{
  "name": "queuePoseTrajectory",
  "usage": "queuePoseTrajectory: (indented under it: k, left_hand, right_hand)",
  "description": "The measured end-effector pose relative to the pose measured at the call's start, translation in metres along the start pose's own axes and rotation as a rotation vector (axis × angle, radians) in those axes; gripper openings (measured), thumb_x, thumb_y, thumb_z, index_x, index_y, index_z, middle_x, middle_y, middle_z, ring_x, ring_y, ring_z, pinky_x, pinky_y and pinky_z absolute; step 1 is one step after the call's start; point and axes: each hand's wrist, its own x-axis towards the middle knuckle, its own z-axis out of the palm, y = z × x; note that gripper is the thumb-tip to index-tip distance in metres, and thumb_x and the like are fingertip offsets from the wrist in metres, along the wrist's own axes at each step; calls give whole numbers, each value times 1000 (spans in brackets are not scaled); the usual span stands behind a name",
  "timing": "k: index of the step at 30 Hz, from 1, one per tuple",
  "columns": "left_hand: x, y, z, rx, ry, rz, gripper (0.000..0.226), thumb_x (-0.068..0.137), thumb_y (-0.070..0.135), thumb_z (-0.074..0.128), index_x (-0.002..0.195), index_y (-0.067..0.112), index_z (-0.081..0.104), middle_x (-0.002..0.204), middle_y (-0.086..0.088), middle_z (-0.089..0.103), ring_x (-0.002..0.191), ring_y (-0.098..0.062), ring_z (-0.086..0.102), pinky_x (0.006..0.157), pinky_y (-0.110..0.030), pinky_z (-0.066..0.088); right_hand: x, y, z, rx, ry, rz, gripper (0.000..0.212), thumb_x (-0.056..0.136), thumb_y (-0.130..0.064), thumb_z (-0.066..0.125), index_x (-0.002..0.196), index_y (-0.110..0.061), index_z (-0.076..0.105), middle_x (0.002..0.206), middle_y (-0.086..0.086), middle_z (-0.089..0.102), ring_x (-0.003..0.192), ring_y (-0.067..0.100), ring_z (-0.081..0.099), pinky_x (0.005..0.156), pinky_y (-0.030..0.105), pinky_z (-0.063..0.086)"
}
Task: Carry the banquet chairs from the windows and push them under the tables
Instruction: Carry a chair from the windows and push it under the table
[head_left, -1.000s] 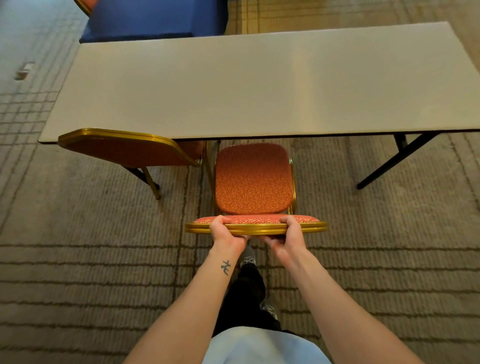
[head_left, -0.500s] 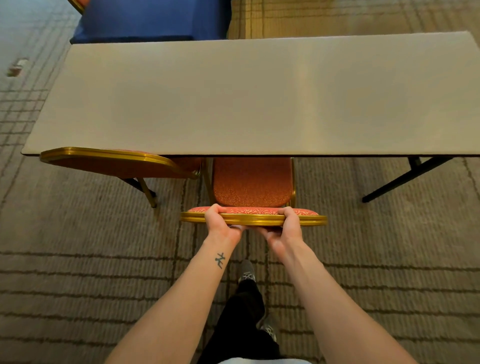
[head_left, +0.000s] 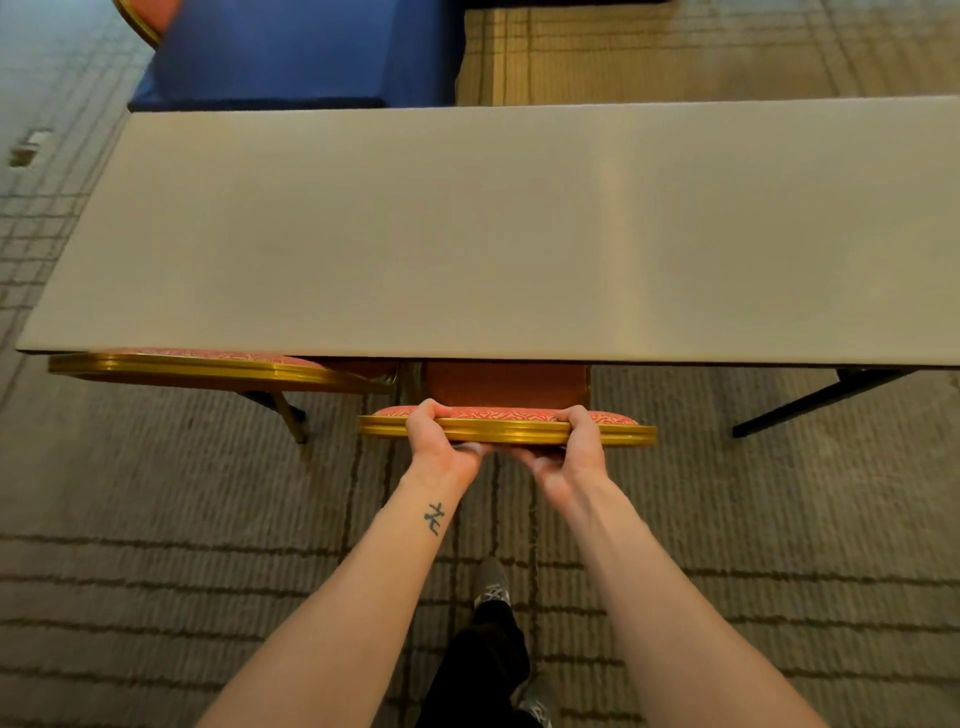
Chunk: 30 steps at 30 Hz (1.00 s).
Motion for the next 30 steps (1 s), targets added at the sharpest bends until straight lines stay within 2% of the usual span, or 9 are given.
queuePoseTrajectory:
  k: [5, 8, 11, 14, 18, 22, 26, 30]
  left_hand:
    - [17, 15, 24, -9, -15, -1, 34, 85, 11, 46, 118, 3, 53, 137, -29, 54, 118, -52, 56, 101, -76, 39]
    - [29, 29, 34, 7, -17, 3, 42, 83, 9, 48, 124, 2, 53, 136, -28, 55, 116, -51, 57, 101, -77, 39]
    - [36, 38, 43, 12, -37, 35, 34, 88, 12, 47, 121, 6, 54, 134, -27, 58, 116, -48, 58, 98, -75, 42]
    - [45, 41, 50, -20, -31, 41, 35, 91, 17, 49, 122, 4, 58, 131, -26, 60, 117, -46, 59, 105, -71, 41]
    - [50, 39, 50, -26, -33, 44, 47, 89, 18, 50, 134, 6, 57, 133, -24, 62, 121, -45, 59, 106, -71, 40]
    - [50, 37, 46, -38, -45, 44, 43, 89, 19, 53, 130, 8, 58, 131, -24, 63, 120, -46, 59, 106, -72, 40]
    - [45, 34, 41, 11, -97, 53, 40, 95, 24, 54, 132, 10, 58, 128, -24, 65, 119, -44, 60, 106, -68, 42]
    - [27, 33, 35, 12, -112, -44, 50, 95, 44, 64, 132, 12, 58, 130, -24, 63, 120, -43, 60, 107, -63, 45]
  right_hand:
    - [15, -16, 27, 37, -2, -3, 45, 86, -9, 61, 129, -5, 49, 126, 31, 60, 111, 50, 62, 81, 77, 51]
    - [23, -18, 44, 18, -23, 8, 39, 87, -10, 61, 124, -4, 50, 123, 31, 61, 112, 48, 63, 84, 75, 51]
    - [31, -19, 59, 12, -42, -1, 40, 90, -13, 59, 127, -3, 51, 123, 28, 63, 112, 46, 64, 85, 74, 52]
    - [39, -23, 68, 22, -25, -7, 38, 95, -19, 58, 130, -6, 50, 123, 25, 64, 112, 45, 63, 84, 74, 52]
    - [46, -20, 67, 28, -20, -19, 42, 94, -20, 58, 133, -7, 50, 123, 26, 64, 112, 45, 64, 82, 74, 53]
    - [45, -19, 65, 26, -27, -30, 43, 93, -21, 58, 133, -6, 51, 123, 26, 65, 112, 44, 64, 81, 72, 54]
    - [36, -21, 65, -35, -32, -34, 42, 95, -24, 59, 132, -6, 54, 122, 24, 67, 112, 40, 66, 83, 67, 56]
    - [11, -32, 59, -195, -52, 59, 44, 97, -37, 61, 131, -10, 56, 121, 22, 67, 110, 39, 67, 79, 56, 60]
